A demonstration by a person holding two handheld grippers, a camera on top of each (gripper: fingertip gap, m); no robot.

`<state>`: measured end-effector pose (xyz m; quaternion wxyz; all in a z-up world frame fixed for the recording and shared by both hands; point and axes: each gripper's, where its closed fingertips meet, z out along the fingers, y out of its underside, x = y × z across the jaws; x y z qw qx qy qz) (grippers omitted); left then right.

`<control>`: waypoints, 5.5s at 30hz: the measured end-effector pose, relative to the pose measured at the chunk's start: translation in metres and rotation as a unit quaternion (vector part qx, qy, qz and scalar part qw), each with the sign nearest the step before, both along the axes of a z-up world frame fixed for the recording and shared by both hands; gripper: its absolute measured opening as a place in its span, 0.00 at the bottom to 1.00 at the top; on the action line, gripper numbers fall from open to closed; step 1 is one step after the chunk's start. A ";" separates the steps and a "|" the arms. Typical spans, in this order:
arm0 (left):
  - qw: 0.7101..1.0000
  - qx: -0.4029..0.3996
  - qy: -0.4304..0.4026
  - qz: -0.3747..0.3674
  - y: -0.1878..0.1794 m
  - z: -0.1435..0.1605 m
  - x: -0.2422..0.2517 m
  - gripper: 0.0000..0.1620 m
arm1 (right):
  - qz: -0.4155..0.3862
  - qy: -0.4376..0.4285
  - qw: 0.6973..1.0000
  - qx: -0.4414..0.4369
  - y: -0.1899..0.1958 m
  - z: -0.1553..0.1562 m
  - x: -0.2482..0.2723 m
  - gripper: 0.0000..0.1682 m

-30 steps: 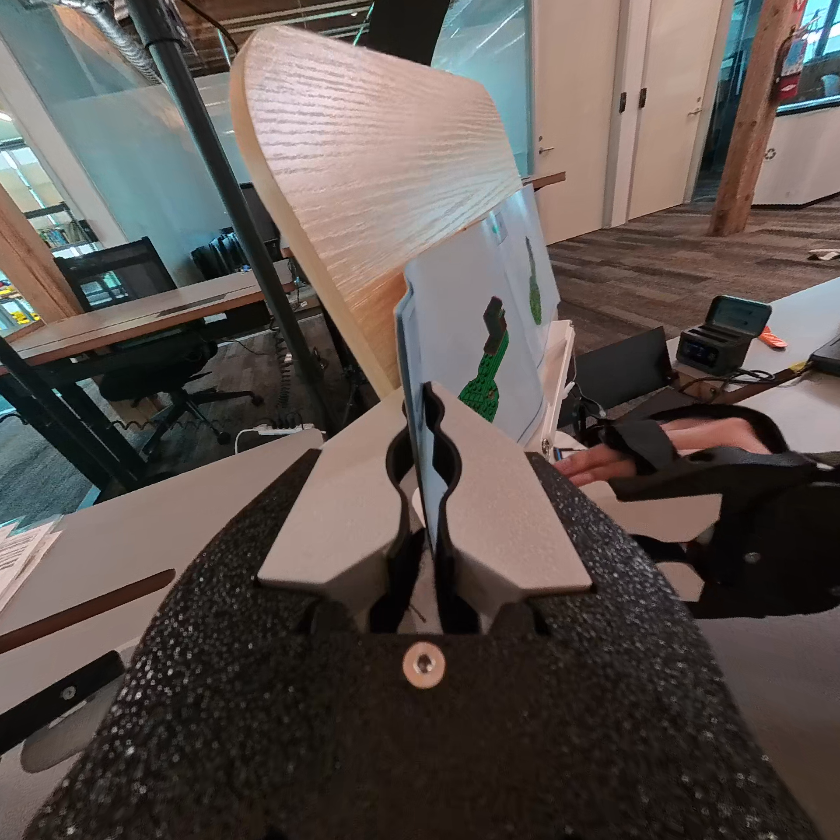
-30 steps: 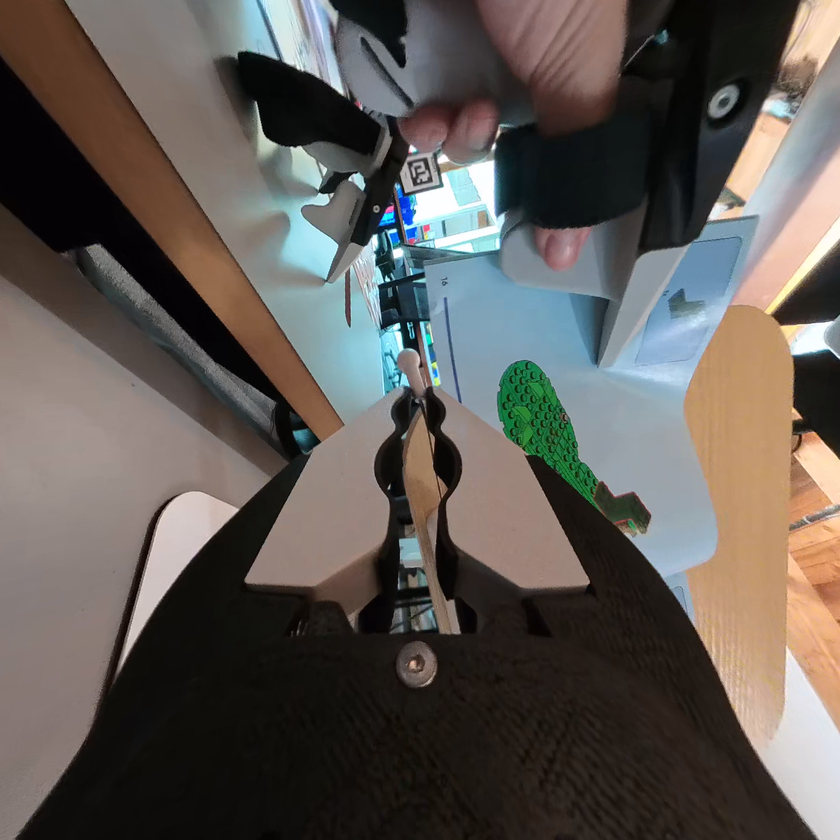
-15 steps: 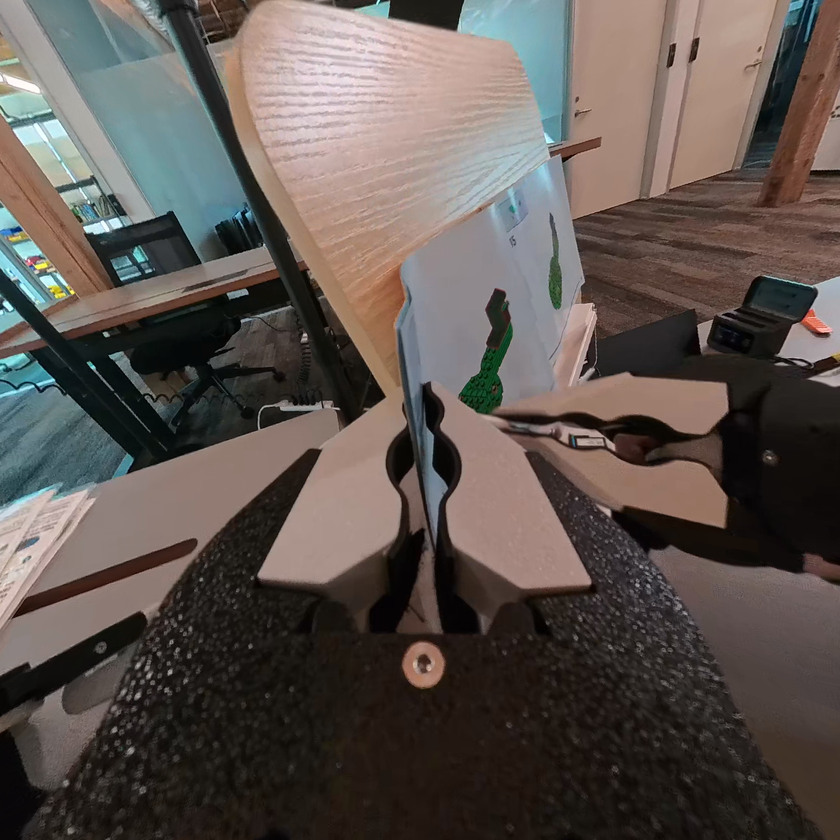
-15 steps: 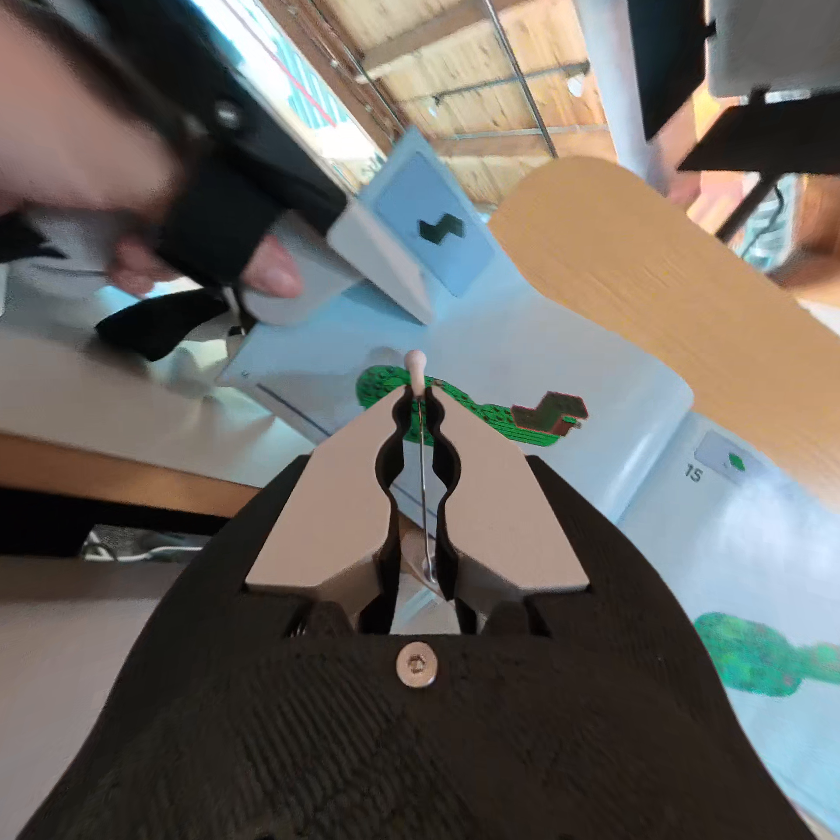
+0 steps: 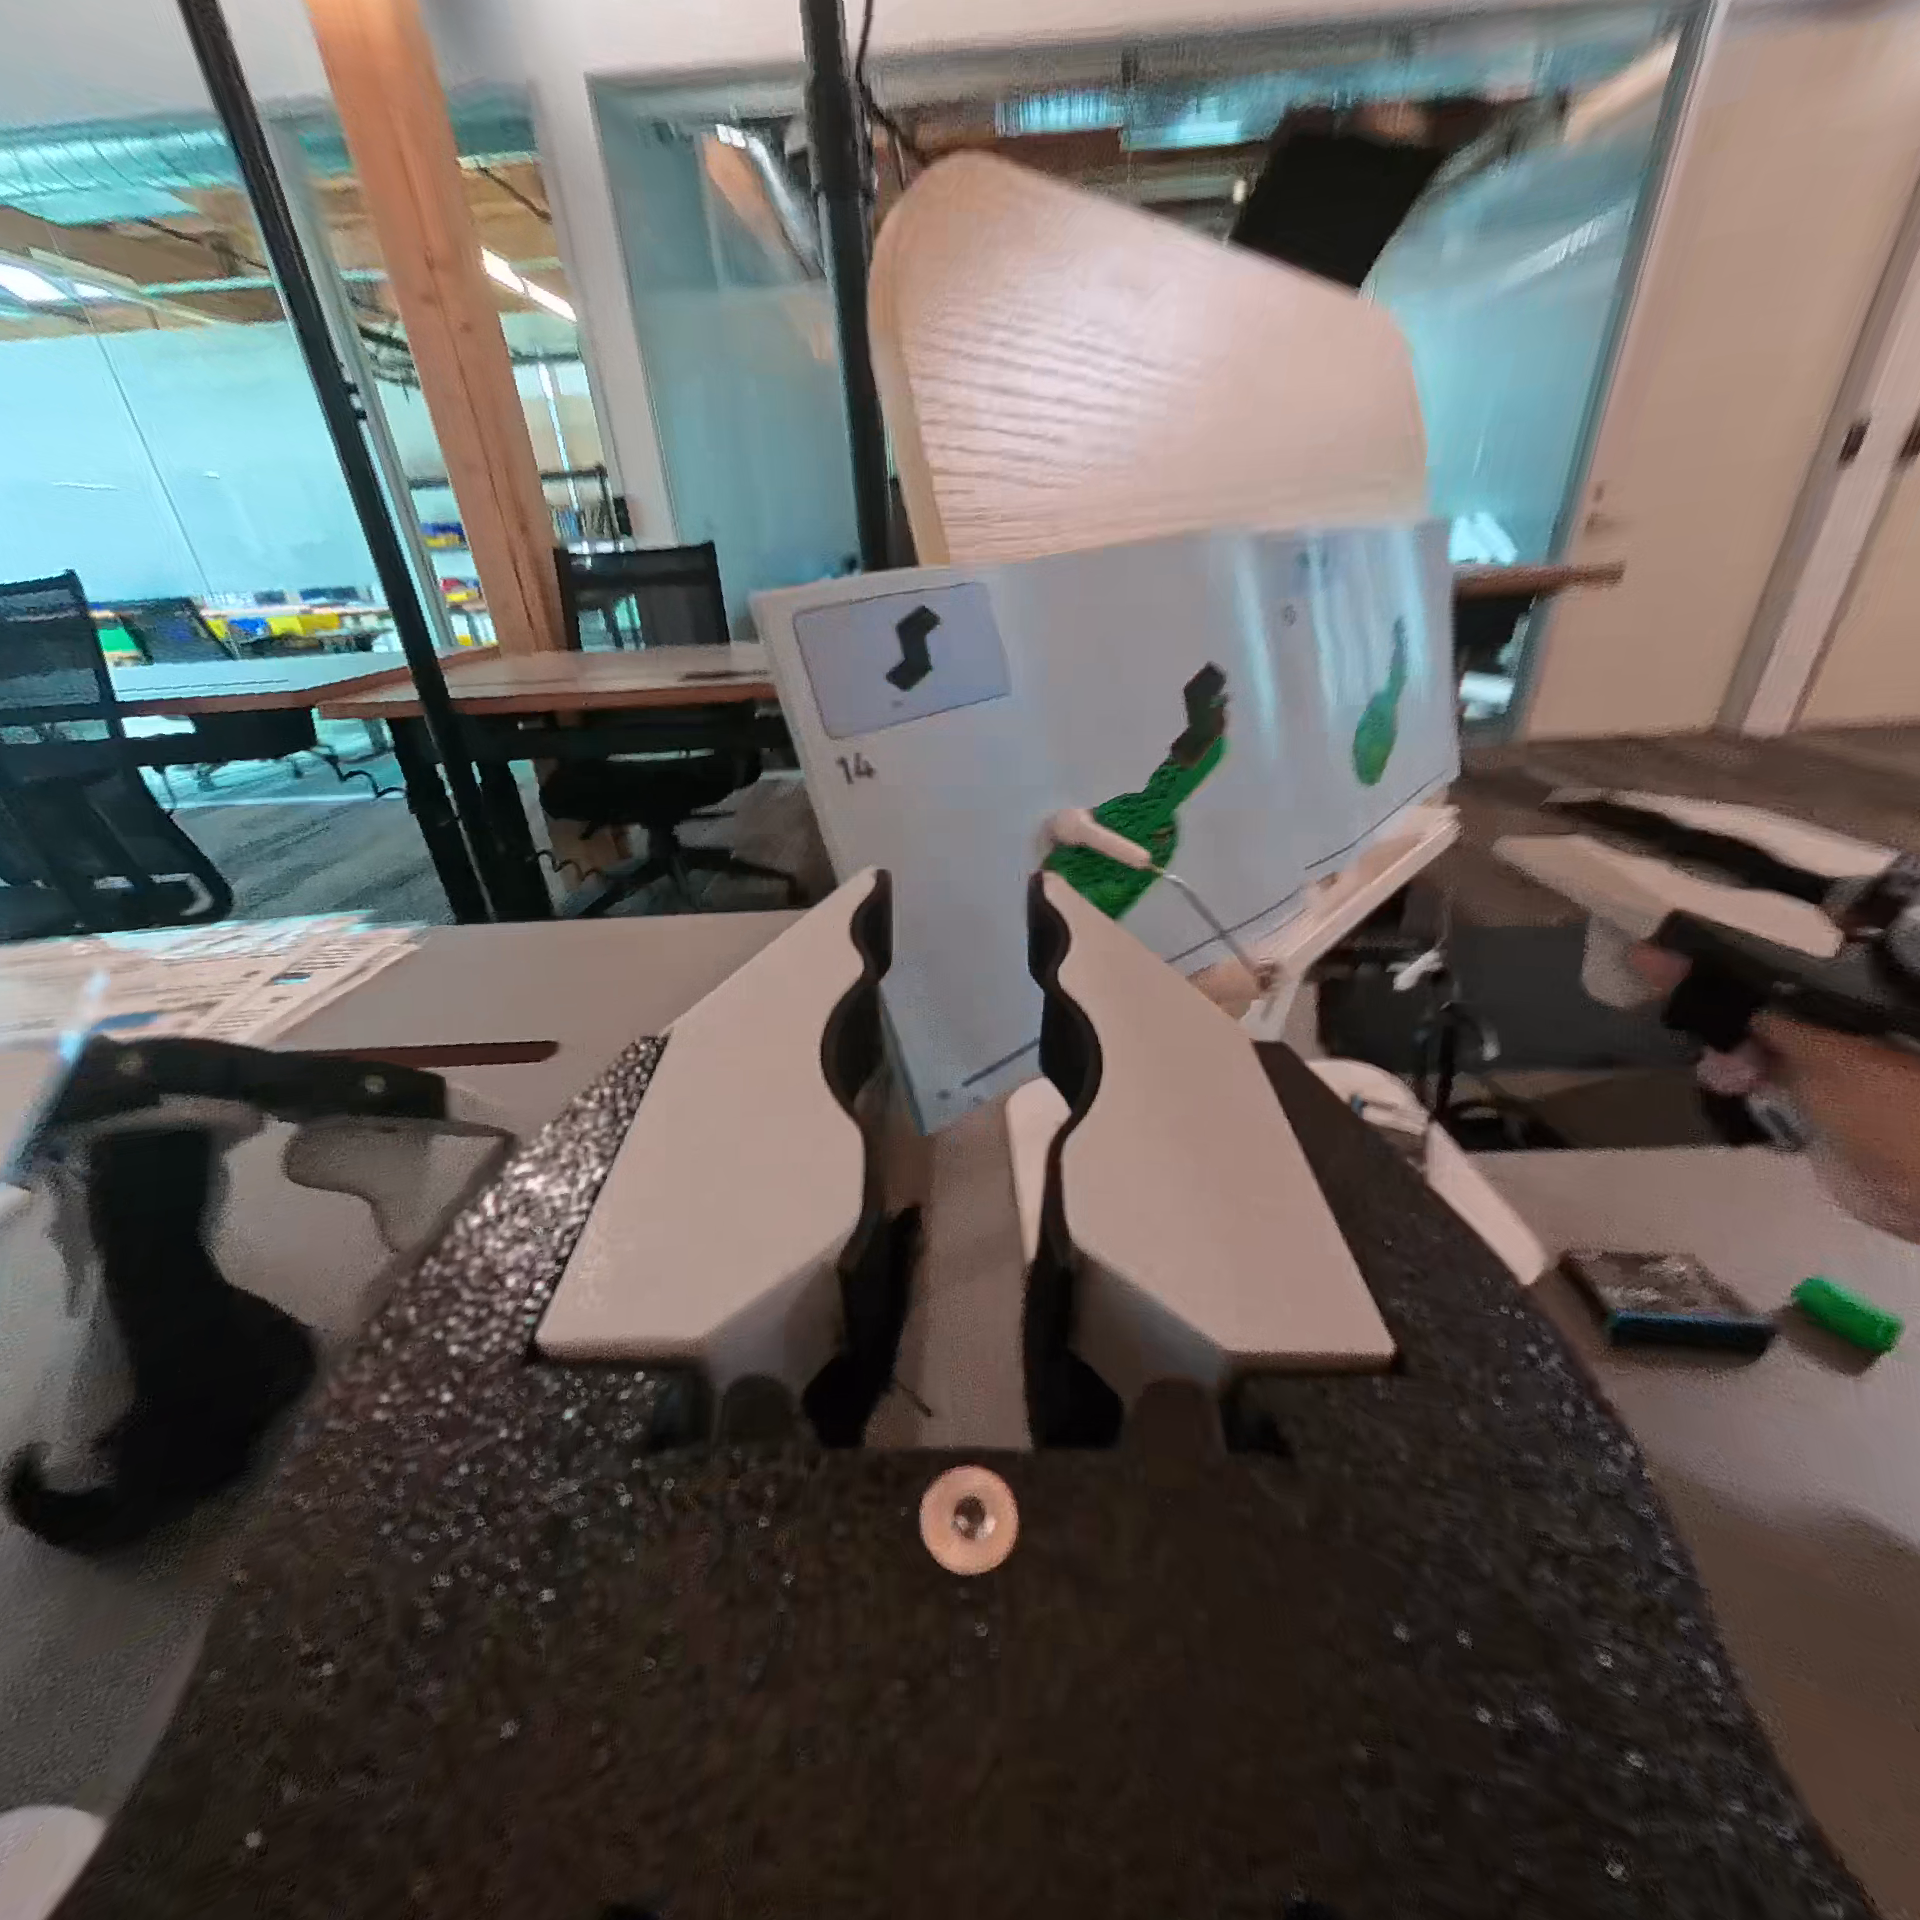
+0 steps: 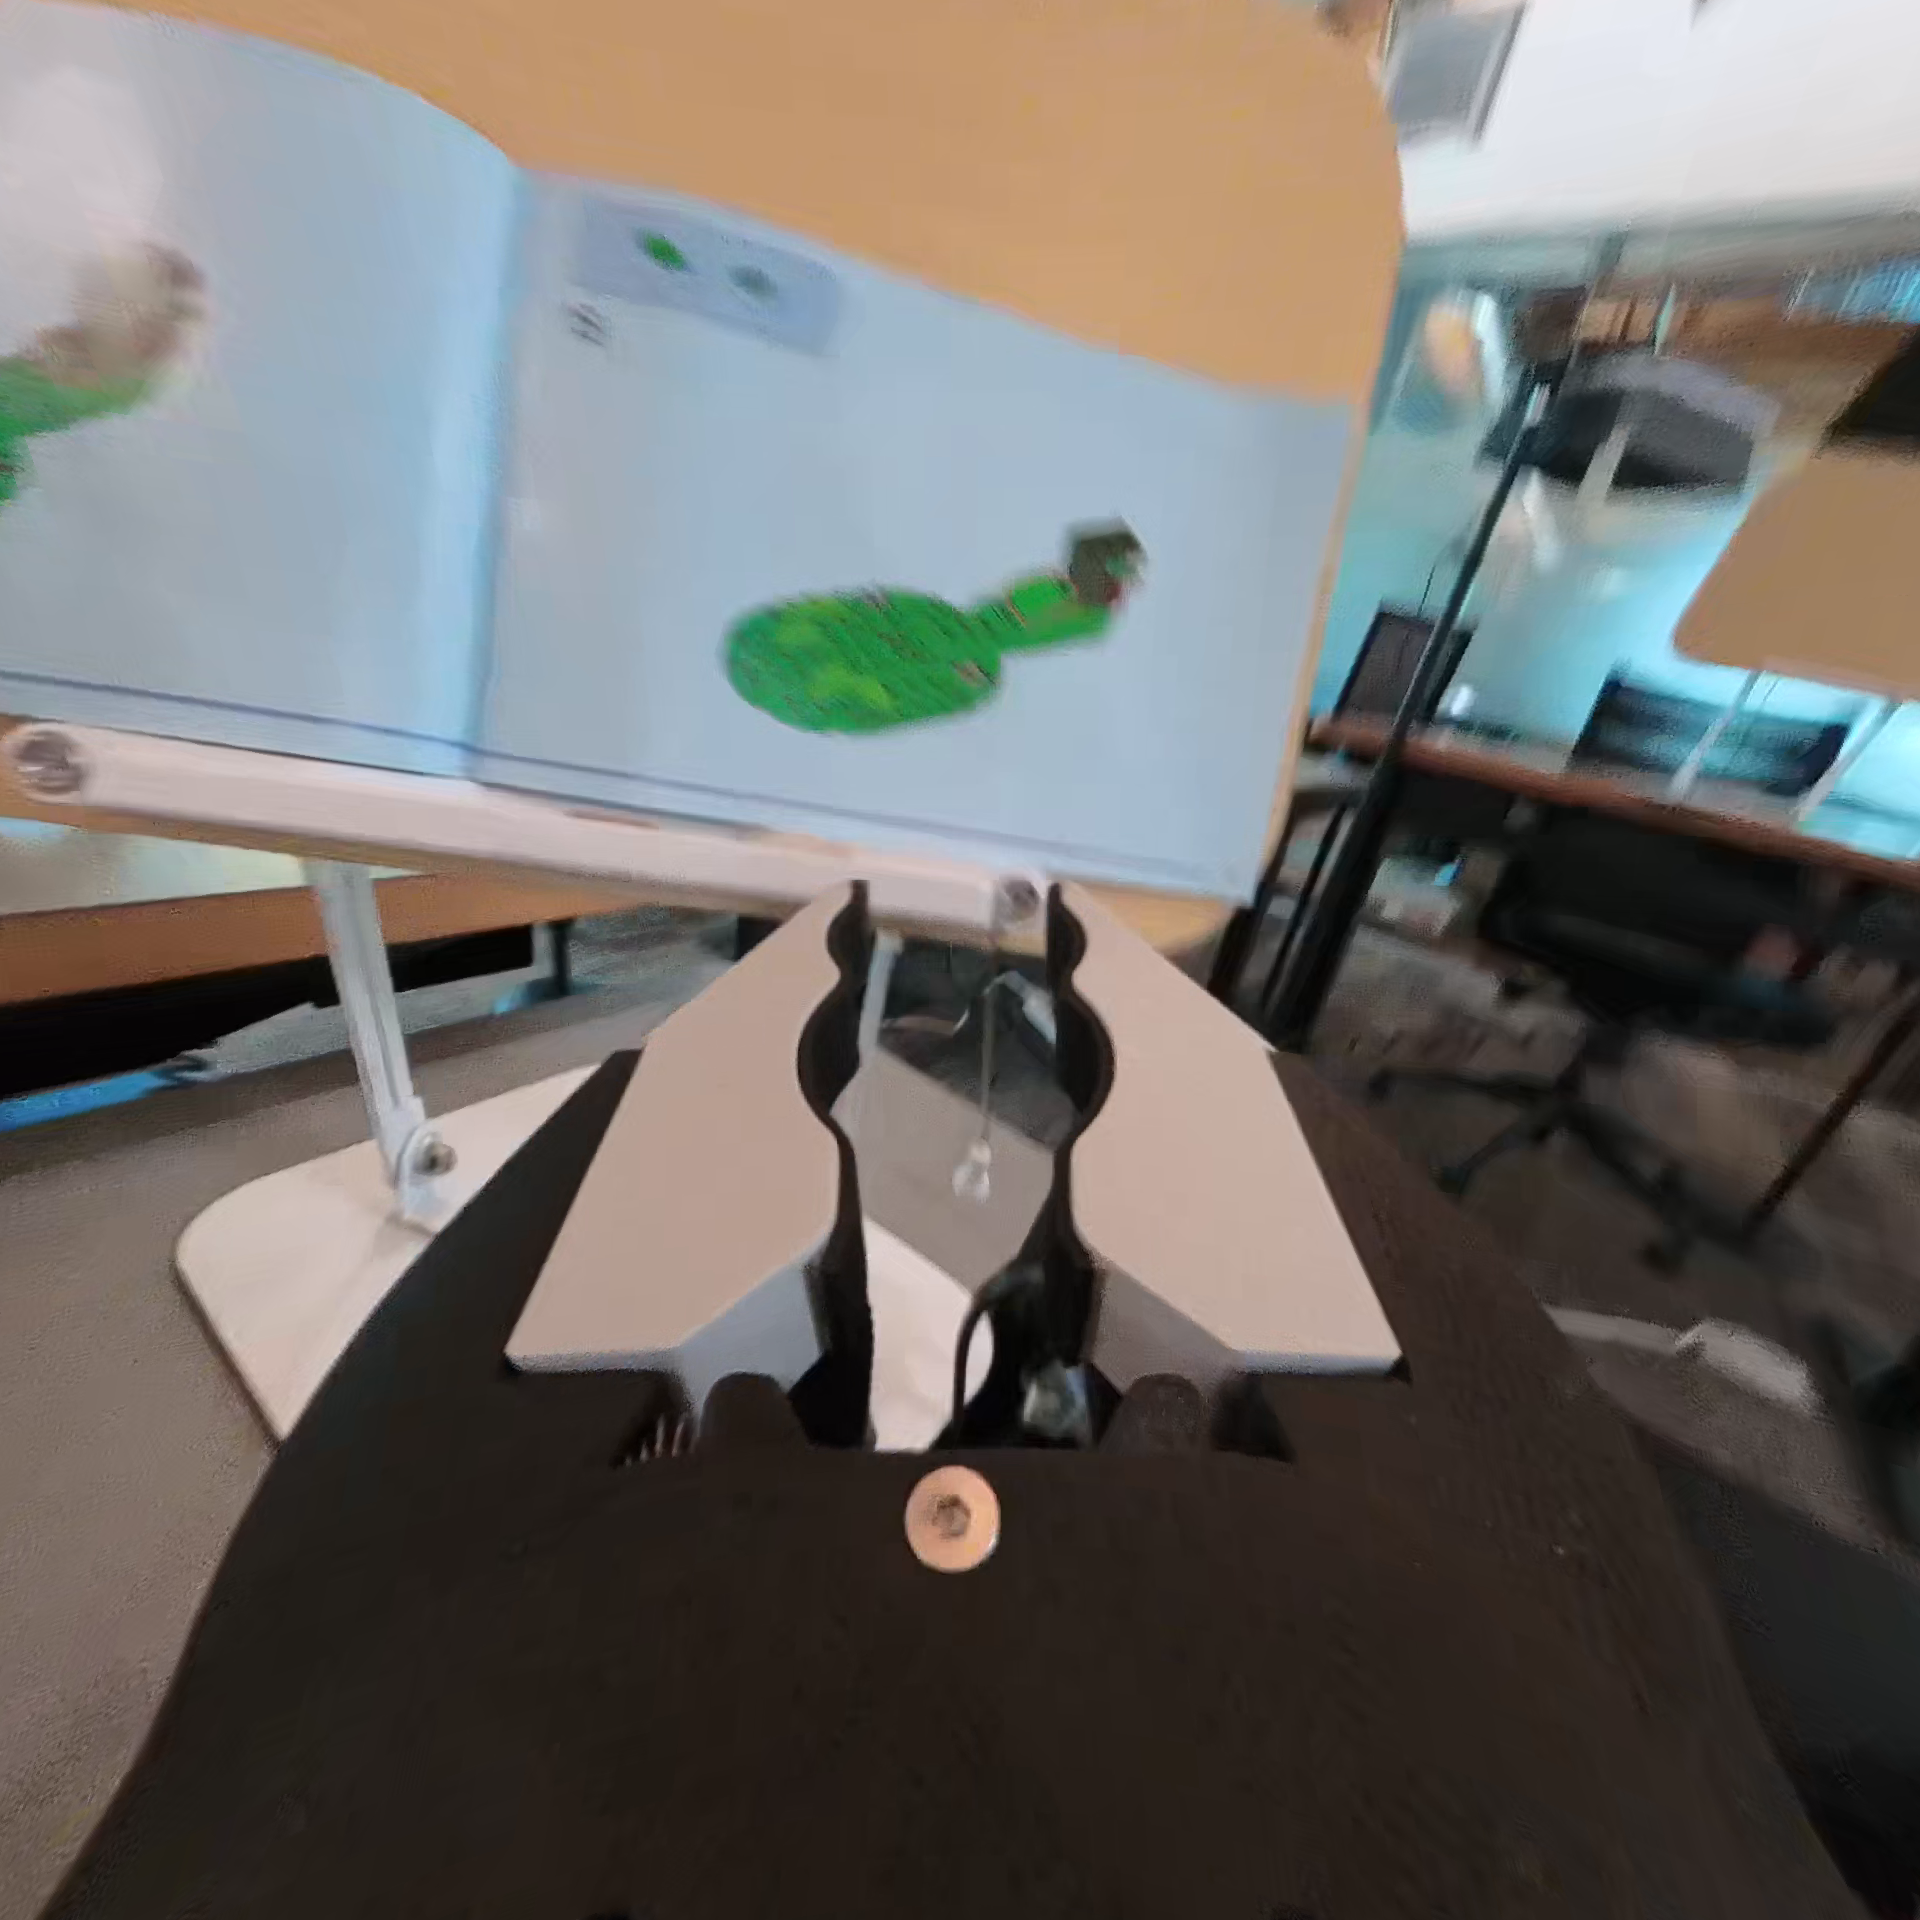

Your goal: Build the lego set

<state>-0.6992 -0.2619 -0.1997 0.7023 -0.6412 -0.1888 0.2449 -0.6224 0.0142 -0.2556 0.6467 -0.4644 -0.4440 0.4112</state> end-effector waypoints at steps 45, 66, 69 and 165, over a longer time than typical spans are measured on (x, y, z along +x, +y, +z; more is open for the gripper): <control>0.993 0.033 0.043 -0.109 0.128 -0.116 0.111 0.02 | -0.204 -0.185 0.535 0.799 0.057 0.021 -0.013 0.00; 0.989 0.070 0.076 -0.102 0.105 -0.104 0.126 0.00 | -0.175 -0.082 0.967 0.164 -0.066 -0.025 0.249 0.13; 0.990 0.070 0.076 -0.098 0.103 -0.104 0.126 0.00 | -0.216 -0.037 0.961 0.168 -0.069 -0.036 0.282 0.13; 0.972 0.068 0.094 -0.205 0.115 -0.104 0.193 0.00 | -0.211 -0.025 0.967 0.139 -0.026 -0.060 0.279 0.06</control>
